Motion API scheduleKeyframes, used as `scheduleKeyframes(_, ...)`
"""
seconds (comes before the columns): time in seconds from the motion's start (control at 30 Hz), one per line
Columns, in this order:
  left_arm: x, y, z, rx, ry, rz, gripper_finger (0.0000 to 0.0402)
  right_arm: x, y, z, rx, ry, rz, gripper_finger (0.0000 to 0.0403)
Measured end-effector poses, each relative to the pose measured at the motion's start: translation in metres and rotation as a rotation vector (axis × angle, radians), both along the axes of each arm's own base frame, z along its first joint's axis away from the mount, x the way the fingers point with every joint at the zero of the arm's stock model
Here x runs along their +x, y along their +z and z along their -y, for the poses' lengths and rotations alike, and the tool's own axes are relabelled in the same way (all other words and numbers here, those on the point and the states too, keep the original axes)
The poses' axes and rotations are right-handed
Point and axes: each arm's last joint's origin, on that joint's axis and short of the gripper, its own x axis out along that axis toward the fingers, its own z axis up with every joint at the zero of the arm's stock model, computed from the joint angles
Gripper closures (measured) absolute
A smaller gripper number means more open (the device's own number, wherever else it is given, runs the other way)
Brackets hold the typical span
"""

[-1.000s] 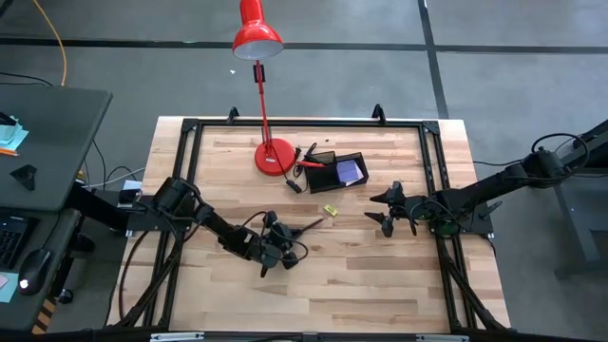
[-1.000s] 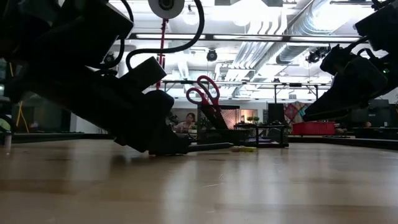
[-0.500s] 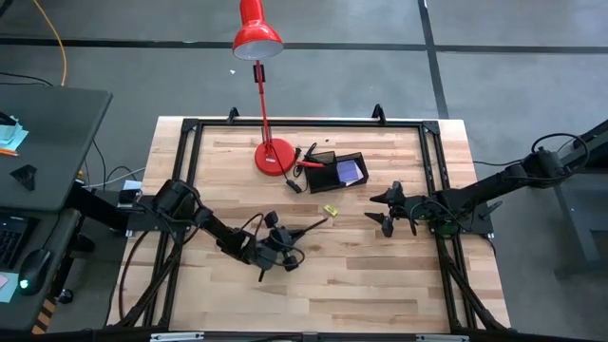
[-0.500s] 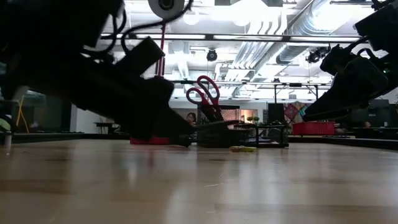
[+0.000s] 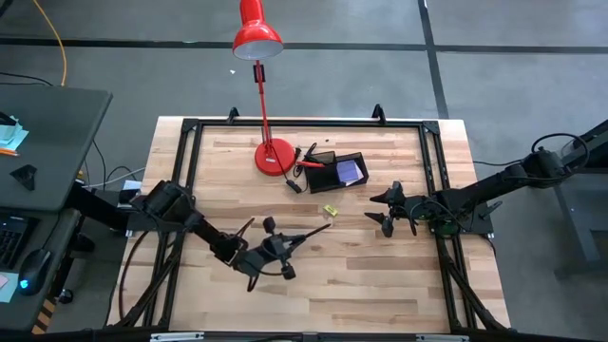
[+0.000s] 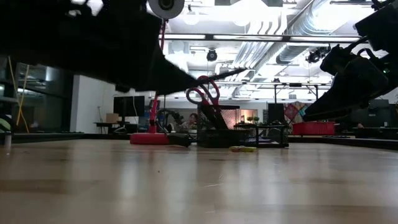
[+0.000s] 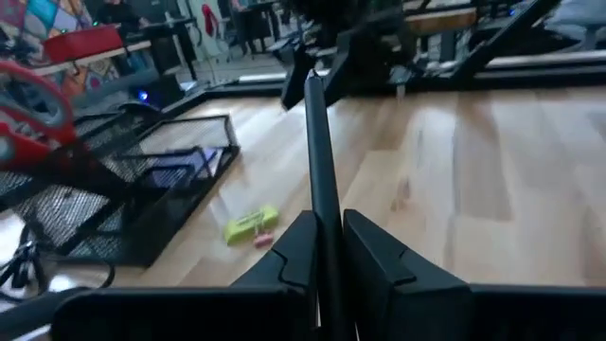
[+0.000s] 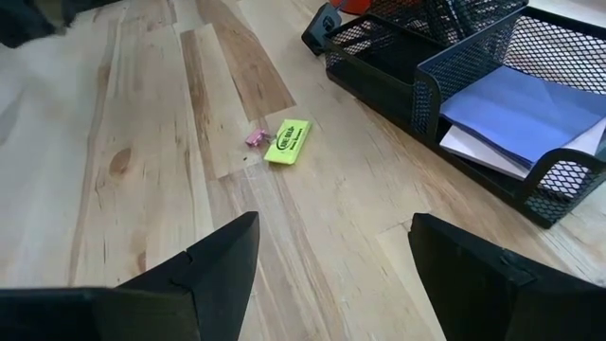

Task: Pick and place office supplies into organizer
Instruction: Put the black pen into the black desk organizer

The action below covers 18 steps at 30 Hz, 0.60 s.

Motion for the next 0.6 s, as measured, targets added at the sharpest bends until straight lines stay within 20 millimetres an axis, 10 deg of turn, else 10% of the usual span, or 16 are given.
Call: scheduleKeyframes(0.6,-0.001,0.011,0.005,-0.068,-0.181,-0.037,0.037,-0.001,-0.001,0.0,-0.005,-0.003,-0.013,0.0141)
